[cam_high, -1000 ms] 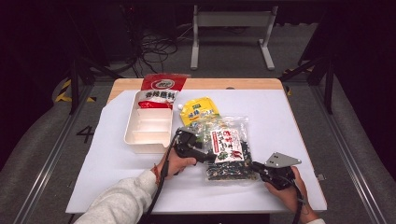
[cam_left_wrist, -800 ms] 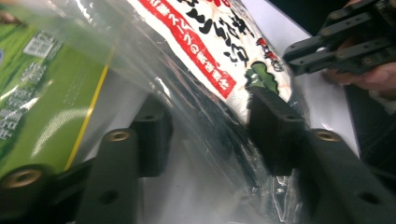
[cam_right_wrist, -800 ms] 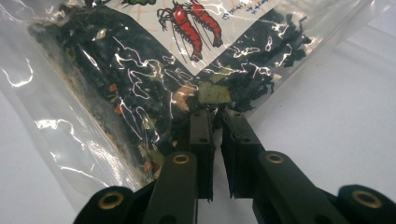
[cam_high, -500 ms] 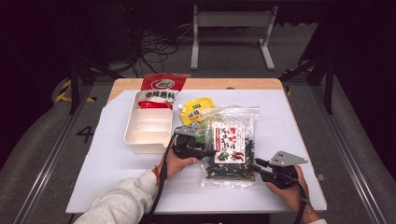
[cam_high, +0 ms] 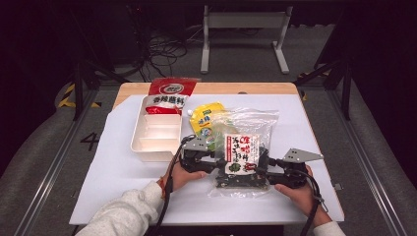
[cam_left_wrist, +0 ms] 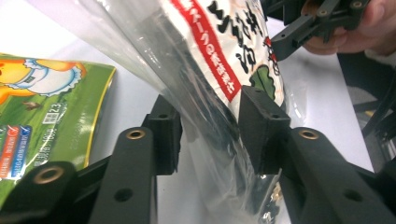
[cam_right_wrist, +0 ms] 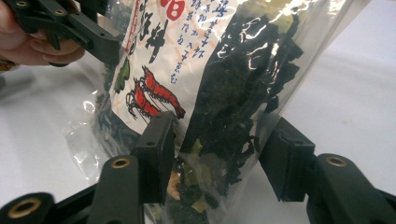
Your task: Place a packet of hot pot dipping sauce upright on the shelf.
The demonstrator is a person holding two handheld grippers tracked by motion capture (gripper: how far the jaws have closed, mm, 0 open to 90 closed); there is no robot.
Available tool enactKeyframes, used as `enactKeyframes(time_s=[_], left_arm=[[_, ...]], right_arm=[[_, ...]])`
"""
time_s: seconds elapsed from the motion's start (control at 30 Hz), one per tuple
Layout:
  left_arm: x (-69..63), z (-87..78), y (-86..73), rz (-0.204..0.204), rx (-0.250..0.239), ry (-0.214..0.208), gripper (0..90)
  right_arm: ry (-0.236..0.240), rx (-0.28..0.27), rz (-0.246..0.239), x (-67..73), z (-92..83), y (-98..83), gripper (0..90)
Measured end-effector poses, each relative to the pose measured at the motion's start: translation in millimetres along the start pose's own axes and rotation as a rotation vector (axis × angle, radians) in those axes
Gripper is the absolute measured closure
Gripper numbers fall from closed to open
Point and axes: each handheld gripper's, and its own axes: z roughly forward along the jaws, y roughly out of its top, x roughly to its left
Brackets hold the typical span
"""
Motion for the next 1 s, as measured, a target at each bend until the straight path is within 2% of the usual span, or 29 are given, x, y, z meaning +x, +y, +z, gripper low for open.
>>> enactKeyframes(time_s=[0.17, 0.27, 0.33, 0.37, 0.43, 0.47, 0.53, 0.6, 0.63, 0.7, 0.87, 1.0], left_arm=[[-4.6, -1.8, 5.3, 0.012, -0.031, -0.002, 43.7], [-5.0, -6.4, 7.7, 0.013, -0.058, -0.002, 45.1], [-4.3, -8.6, 8.3, 0.010, -0.062, -0.003, 49.4], [-3.3, -12.6, 8.0, 0.005, -0.091, -0.014, 49.4], [-0.3, -19.8, 8.9, -0.012, -0.128, -0.063, 64.6], [-0.7, -21.4, 10.0, -0.005, -0.133, -0.075, 70.2], [-4.7, -25.7, 12.6, 0.013, -0.144, -0.083, 77.4], [-9.5, -30.1, 15.8, 0.048, -0.149, -0.086, 78.7], [-10.9, -33.0, 16.7, 0.053, -0.153, -0.085, 79.0], [-11.9, -38.1, 18.1, 0.060, -0.166, -0.086, 79.2], [-11.5, -53.8, 22.6, 0.084, -0.185, -0.052, 79.6], [-9.6, -66.2, 27.3, 0.107, -0.200, -0.030, 79.6]], right_arm=[[0.010, -0.009, -0.053, 8.6, 1.9, 5.0, 53.3], [0.015, -0.015, -0.065, 11.9, 3.3, 7.5, 55.1], [0.017, -0.018, -0.067, 13.0, 3.8, 8.4, 55.6], [0.012, -0.019, -0.078, 14.9, 4.6, 9.4, 55.6], [0.008, -0.025, -0.080, 16.8, 5.5, 11.4, 50.0], [0.003, -0.028, -0.076, 16.8, 5.4, 12.0, 46.3], [-0.001, -0.031, -0.078, 16.7, 4.2, 11.9, 45.2], [-0.007, -0.026, -0.079, 16.5, 1.8, 10.9, 40.2], [0.004, -0.022, -0.072, 15.5, -1.0, 8.3, 38.0], [-0.009, -0.015, -0.069, 14.8, -5.3, 4.2, 33.9], [-0.053, 0.032, -0.090, 15.1, -15.5, -7.4, 32.5], [-0.076, 0.057, -0.100, 13.8, -16.4, -11.5, 31.3]])
